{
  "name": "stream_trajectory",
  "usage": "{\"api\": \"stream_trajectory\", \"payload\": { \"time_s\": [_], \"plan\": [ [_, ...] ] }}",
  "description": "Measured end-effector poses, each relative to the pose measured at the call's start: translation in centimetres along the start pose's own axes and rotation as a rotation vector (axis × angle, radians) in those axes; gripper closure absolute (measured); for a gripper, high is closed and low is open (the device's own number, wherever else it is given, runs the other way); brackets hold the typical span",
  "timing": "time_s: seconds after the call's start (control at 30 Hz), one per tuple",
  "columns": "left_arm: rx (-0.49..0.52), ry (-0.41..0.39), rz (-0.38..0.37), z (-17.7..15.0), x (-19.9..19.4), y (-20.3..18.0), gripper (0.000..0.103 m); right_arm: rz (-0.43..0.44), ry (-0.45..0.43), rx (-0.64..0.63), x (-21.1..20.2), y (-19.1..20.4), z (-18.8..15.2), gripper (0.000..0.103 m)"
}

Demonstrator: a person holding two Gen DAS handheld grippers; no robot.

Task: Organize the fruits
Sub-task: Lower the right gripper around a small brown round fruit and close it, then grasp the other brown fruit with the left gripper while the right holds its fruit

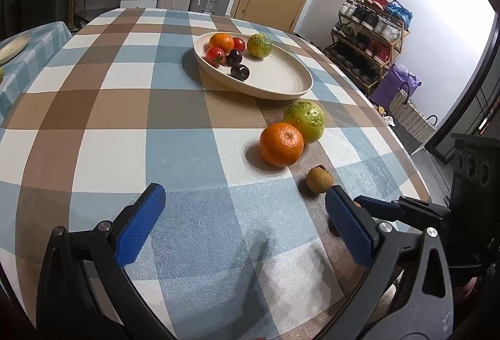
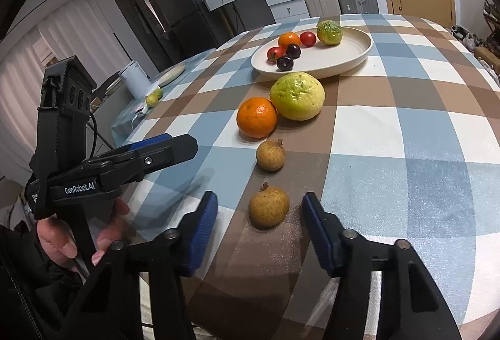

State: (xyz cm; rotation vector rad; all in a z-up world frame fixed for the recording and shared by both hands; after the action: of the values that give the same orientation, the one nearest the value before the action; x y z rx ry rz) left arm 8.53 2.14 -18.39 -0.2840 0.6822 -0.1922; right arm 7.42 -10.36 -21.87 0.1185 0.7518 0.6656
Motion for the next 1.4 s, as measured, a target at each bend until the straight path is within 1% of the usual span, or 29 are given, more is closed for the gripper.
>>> {"api": "stream_trajectory", "payload": {
  "time_s": [0.03,0.07,0.1,0.17,0.37,0.7,0.97,1.03,1.13,1.2,1.23,1.3,1.33,1.37,1.4],
  "plan": [
    [0.002,0.001,-0.001,0.0,0.0,-0.1,0.001,0.001,0.001,0.0,0.0,0.0,0.0,0.052],
    [0.005,0.002,-0.002,0.0,0.1,-0.2,0.001,0.005,0.001,0.001,0.0,0.0,0.0,0.059],
    [0.008,0.002,-0.002,0.0,0.1,-0.3,0.001,0.005,0.002,-0.001,0.0,0.0,0.0,0.068],
    [0.01,0.004,-0.002,-0.1,0.1,-0.4,0.001,-0.008,0.007,-0.004,0.2,-0.1,-0.1,0.075],
    [0.014,0.01,-0.006,-0.1,0.3,-0.6,0.001,-0.005,-0.004,0.004,0.0,-0.4,-0.1,0.076],
    [0.035,0.023,-0.022,-0.2,0.6,-1.6,0.001,-0.018,-0.052,0.034,-1.3,-1.6,0.7,0.076],
    [0.08,0.065,-0.051,0.1,2.0,-4.1,0.001,-0.028,-0.114,0.036,-2.9,-2.6,1.5,0.076],
    [0.103,0.072,-0.044,0.2,2.5,-4.8,0.001,-0.032,-0.128,0.048,-3.3,-3.1,1.5,0.076],
    [0.134,0.061,-0.018,0.2,3.0,-5.8,0.001,-0.047,-0.146,0.064,-3.7,-4.0,1.5,0.076],
    [0.146,0.081,-0.027,-0.1,3.6,-6.5,0.001,-0.061,-0.149,0.084,-4.1,-4.6,1.7,0.076],
    [0.152,0.088,-0.023,-0.3,3.8,-6.7,0.002,-0.061,-0.157,0.087,-4.4,-4.7,1.8,0.076],
    [0.17,0.105,0.007,-0.5,4.5,-7.0,0.007,-0.061,-0.175,0.084,-5.1,-4.7,2.1,0.076],
    [0.179,0.115,0.024,-0.6,4.9,-7.0,0.014,-0.057,-0.184,0.08,-5.4,-4.6,2.4,0.076],
    [0.179,0.124,0.027,-0.7,5.1,-7.0,0.024,-0.055,-0.193,0.077,-5.7,-4.6,2.6,0.076],
    [0.174,0.134,0.015,-0.8,5.3,-7.2,0.027,-0.052,-0.203,0.073,-6.0,-4.5,2.8,0.076]
  ]
}}
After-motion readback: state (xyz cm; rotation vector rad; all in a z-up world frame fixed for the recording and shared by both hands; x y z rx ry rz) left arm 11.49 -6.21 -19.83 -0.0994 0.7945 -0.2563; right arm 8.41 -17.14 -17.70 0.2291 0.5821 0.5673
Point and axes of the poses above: each gripper's, at about its wrist camera, not at the fingertips, and x roughly the way its jaws point, y to its left, z to its top, the point moved 7 cm from there along x, roughly the way its jaws point, and after that the axes turned 8 degrees about -y, right-handed, at the moved point
